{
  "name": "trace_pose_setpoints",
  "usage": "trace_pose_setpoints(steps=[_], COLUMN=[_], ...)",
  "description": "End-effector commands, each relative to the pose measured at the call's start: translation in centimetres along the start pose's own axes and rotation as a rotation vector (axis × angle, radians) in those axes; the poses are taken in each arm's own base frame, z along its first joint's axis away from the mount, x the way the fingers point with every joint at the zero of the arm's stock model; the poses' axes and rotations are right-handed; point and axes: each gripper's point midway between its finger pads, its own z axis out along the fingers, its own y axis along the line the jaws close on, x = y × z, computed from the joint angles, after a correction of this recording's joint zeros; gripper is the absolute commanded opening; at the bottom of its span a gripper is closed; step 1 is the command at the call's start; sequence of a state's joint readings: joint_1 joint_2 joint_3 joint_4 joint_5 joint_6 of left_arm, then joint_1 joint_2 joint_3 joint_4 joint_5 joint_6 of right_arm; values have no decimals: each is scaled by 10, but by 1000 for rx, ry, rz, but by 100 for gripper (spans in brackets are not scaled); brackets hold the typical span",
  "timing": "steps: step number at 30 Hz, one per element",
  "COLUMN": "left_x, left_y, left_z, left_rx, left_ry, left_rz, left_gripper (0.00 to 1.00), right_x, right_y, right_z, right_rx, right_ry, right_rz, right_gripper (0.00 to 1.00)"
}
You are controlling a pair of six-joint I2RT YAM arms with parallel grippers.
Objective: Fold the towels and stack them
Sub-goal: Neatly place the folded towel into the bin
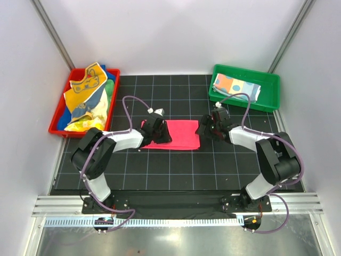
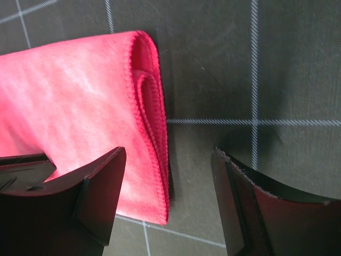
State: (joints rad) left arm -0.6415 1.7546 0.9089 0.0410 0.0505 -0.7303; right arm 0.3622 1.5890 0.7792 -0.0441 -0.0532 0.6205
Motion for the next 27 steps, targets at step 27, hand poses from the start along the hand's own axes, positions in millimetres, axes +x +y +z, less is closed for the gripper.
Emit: trace_pose_setpoints(steps=[27], left_x=[-27], left_y=[-30], left_z=[-52], left_rx=[107], left_ry=[-129], left_rz=[-31], left_gripper=[24], right_x=[25], right_y=[23], right_z=[24], right_rx=[59], right_ry=[34], right_rz=[-143], right_gripper=[40])
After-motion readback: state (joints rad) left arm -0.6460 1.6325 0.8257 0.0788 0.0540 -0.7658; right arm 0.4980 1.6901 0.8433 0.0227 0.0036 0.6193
